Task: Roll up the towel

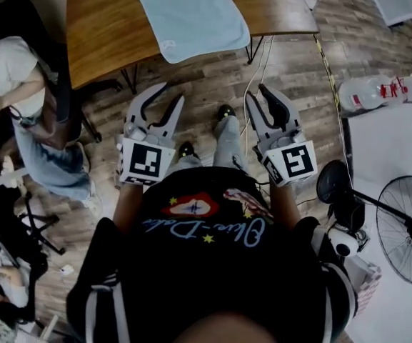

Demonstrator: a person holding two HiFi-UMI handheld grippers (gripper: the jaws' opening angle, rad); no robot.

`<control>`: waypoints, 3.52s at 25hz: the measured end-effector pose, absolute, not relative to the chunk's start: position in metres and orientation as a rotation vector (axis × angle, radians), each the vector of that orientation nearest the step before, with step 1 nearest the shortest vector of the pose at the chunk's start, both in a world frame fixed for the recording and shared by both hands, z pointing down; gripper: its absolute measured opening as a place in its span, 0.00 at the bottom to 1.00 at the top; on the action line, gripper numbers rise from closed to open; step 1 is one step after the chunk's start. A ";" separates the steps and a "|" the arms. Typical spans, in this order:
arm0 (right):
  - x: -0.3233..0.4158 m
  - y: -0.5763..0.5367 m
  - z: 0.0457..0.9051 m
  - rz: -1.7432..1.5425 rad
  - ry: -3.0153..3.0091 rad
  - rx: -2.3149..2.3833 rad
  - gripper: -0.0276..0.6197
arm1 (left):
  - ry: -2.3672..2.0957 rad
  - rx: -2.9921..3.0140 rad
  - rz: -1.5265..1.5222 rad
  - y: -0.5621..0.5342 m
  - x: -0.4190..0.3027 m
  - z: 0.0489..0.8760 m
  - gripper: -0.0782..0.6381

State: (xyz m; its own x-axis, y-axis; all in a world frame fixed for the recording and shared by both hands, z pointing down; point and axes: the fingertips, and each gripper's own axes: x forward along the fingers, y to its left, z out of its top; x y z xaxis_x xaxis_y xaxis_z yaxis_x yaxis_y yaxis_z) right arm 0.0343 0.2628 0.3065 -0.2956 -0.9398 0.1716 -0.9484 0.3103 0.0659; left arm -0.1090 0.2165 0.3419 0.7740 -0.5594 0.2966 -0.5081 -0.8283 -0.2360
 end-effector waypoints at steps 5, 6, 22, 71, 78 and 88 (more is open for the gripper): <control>0.055 0.217 0.321 0.083 -2.455 1.622 0.16 | 1.032 -2.810 -0.629 0.182 -0.112 0.365 0.26; 0.062 0.207 0.325 0.093 -2.464 1.599 0.16 | 1.064 -2.814 -0.637 0.174 -0.110 0.370 0.27; 0.138 0.109 0.441 0.540 -2.485 1.418 0.18 | 1.550 -2.927 -0.866 0.102 -0.102 0.489 0.30; 0.173 0.069 0.519 1.267 -2.514 1.450 0.06 | 1.935 -3.082 -0.852 0.061 -0.108 0.545 0.16; 0.177 0.066 0.502 1.347 -2.582 1.356 0.06 | 2.088 -3.004 -0.814 0.070 -0.109 0.530 0.16; 0.179 0.050 0.478 1.397 -2.664 1.256 0.06 | 2.230 -2.893 -0.811 0.067 -0.107 0.512 0.16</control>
